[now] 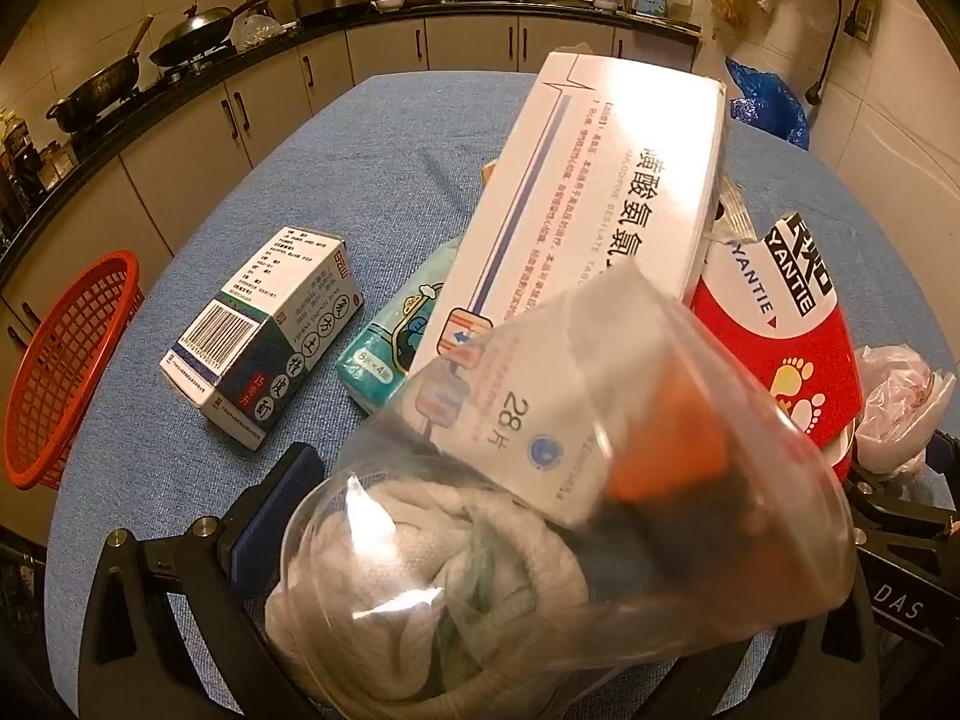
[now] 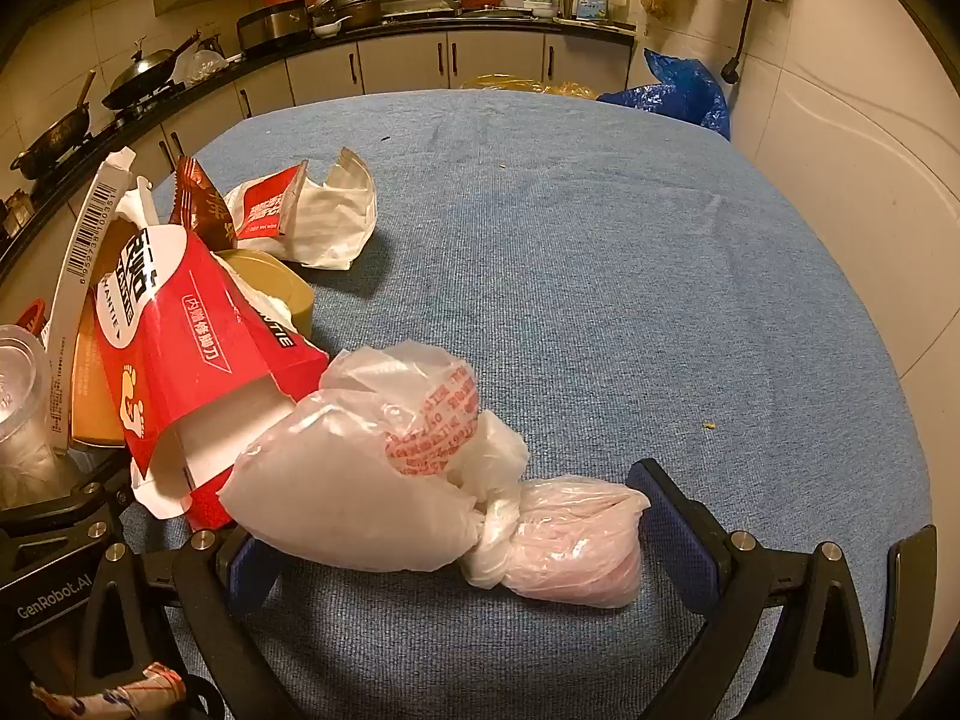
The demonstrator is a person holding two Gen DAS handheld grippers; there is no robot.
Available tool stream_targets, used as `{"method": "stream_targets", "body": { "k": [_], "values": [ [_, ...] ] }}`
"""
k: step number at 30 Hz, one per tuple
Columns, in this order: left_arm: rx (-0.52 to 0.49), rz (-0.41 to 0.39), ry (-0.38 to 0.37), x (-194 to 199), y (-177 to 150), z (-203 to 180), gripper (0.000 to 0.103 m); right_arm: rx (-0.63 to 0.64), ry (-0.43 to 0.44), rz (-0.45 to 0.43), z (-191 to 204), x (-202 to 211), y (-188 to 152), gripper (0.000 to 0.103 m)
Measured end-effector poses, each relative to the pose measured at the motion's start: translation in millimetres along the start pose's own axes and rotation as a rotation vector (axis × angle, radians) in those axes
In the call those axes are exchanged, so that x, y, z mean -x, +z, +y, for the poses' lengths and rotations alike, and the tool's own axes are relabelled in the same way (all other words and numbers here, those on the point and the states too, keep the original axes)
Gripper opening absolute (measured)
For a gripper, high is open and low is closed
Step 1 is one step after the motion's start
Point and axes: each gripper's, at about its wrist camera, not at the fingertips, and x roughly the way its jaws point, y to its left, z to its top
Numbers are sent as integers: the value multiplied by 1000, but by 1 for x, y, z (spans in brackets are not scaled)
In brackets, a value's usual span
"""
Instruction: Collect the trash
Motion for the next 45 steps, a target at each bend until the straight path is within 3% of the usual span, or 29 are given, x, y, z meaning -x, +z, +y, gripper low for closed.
{"method": "stream_targets", "body": {
  "k": [9, 14, 21, 27, 30, 36, 45],
  "values": [
    [-35, 21, -21, 8, -6, 7, 103, 20, 24, 42, 0, 0, 3, 103],
    [-70, -43, -44, 39, -22, 15, 103, 44, 2, 103, 1, 19, -7, 101],
    [-105, -139, -122, 93, -31, 50, 103, -35, 26, 29, -8, 91, -22, 101],
    [-193, -240, -160, 139, -29, 69, 103, -53, 89, -17, 17, 148, -34, 100],
    [-209, -244, -178, 151, -28, 80, 103, -96, 141, -11, 25, 161, -40, 98],
    [-258, -266, -228, 166, -32, 92, 103, -101, 84, -58, 42, 188, -45, 95],
    [-309, -257, -286, 171, -40, 98, 103, -108, 91, -58, 62, 201, -47, 95]
  ]
}}
